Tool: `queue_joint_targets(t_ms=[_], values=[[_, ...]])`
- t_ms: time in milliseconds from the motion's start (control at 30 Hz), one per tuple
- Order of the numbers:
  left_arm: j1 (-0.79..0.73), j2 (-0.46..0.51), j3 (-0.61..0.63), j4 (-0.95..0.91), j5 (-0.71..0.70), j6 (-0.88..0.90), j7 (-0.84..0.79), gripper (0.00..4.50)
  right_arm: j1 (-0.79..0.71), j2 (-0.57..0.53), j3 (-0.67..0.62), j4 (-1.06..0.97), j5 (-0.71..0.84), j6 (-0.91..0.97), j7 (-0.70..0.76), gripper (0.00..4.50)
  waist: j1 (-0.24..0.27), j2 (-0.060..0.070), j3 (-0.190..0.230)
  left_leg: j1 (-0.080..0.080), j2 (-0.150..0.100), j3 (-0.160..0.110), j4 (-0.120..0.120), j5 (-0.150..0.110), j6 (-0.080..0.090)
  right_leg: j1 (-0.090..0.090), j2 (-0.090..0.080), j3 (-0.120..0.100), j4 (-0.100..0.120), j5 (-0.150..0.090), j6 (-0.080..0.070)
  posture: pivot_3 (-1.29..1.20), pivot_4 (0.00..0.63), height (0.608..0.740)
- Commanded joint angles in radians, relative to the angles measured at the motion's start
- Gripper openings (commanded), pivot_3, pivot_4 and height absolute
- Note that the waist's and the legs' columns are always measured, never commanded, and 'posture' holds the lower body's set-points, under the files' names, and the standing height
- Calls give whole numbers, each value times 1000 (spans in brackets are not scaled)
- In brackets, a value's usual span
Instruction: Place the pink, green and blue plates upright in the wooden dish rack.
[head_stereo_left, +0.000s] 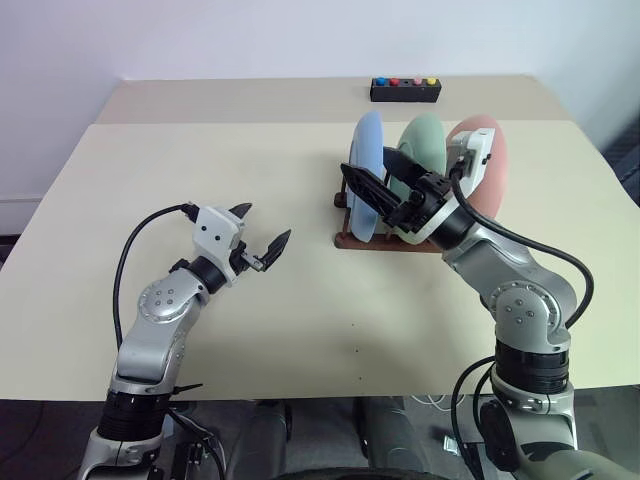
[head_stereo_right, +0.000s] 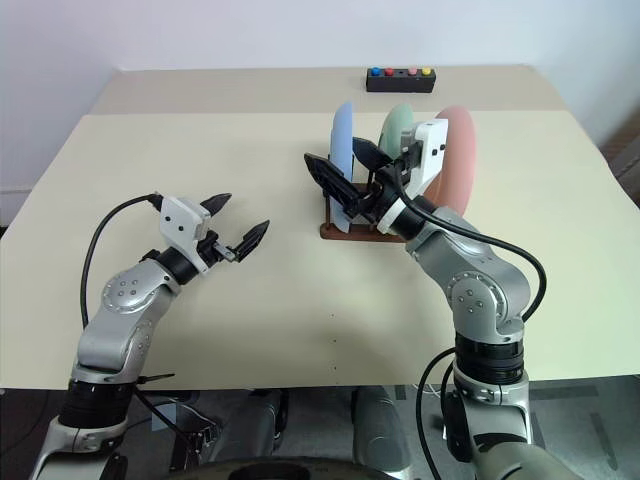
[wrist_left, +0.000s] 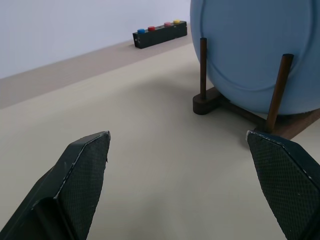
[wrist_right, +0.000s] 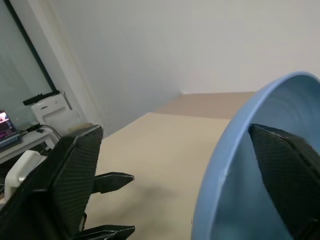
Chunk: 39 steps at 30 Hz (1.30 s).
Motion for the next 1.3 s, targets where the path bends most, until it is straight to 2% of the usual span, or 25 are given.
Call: queue_joint_targets(t_ms=[33,500,767,933,1167,1300], values=[[-3,-2,4,-34,-3,-11,-1,4500,-11,-21,16,-46,-27,-28,13,4460,0,0,0,0,0,0,0,0,0,0,0,0,0,0,0,0,150,740],[-4,-11,-4,-17,2,-19,-2,4500,-33,-107,42,-93,-111,-56,47,4460,1,0,0,0,0,0,0,0,0,0,0,0,0,0,0,0,150,740],[-8,-24,-11,-8,6,-22,-3,4500,-50,-197,14,-142,-192,-152,107,4460,1,0,0,0,0,0,0,0,0,0,0,0,-1,0,0,0,150,740],[-10,-28,-7,8,9,-34,-4,4500,3,-298,-114,-163,-158,-217,201,4460,5,0,0,0,0,0,0,0,0,1,0,0,-1,0,0,0,150,740],[-23,-38,-4,51,44,-59,32,4500,159,-410,-474,9,19,-191,303,4460,8,0,0,0,0,0,1,0,0,2,0,0,-3,0,0,0,150,740],[-44,-54,22,115,81,-83,97,4500,339,-417,-526,103,-56,-259,378,4460,7,0,0,0,0,0,1,0,1,3,0,0,-2,0,0,0,150,740]])
